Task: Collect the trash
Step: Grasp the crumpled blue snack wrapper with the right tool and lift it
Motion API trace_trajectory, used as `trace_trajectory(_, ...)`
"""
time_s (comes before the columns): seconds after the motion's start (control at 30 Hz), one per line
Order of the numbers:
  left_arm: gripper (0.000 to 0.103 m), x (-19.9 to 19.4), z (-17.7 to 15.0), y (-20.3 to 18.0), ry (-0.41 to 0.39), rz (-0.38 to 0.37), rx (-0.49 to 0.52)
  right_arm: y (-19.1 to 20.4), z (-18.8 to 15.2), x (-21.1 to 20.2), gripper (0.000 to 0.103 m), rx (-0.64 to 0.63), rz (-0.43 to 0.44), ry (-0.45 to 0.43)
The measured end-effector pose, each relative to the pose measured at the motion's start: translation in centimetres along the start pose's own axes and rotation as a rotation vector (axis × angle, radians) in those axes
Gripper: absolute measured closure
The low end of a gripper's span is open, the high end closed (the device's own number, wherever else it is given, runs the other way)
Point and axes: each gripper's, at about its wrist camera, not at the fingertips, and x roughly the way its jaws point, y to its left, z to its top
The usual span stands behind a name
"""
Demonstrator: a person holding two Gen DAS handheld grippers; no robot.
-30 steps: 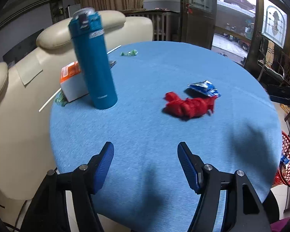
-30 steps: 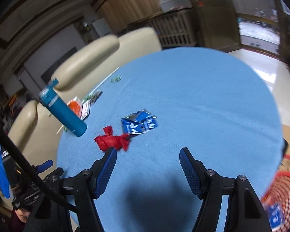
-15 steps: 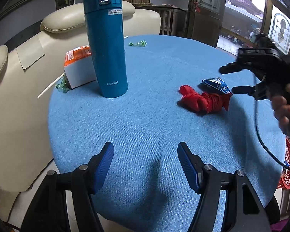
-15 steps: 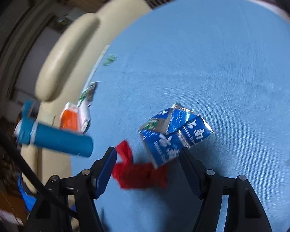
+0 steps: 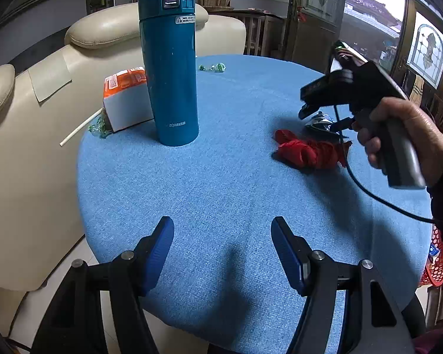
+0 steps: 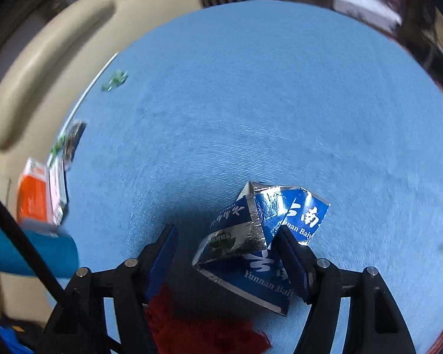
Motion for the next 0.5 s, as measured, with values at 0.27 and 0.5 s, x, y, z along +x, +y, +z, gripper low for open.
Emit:
trace_trajectory(0.27,0.034,-0.3,0.6,-1.3,-0.01,-0.01,0.031,-0.9,-1.2,-1.0,0.05,-0.151,-0.036,-0.098)
trace_trajectory(0.5,0.03,0.5,3.9,-4.4,-0.04,-0.06,0.122,-7.1,-3.1,-4.9,0.053,-0.06,0.055,-0.145)
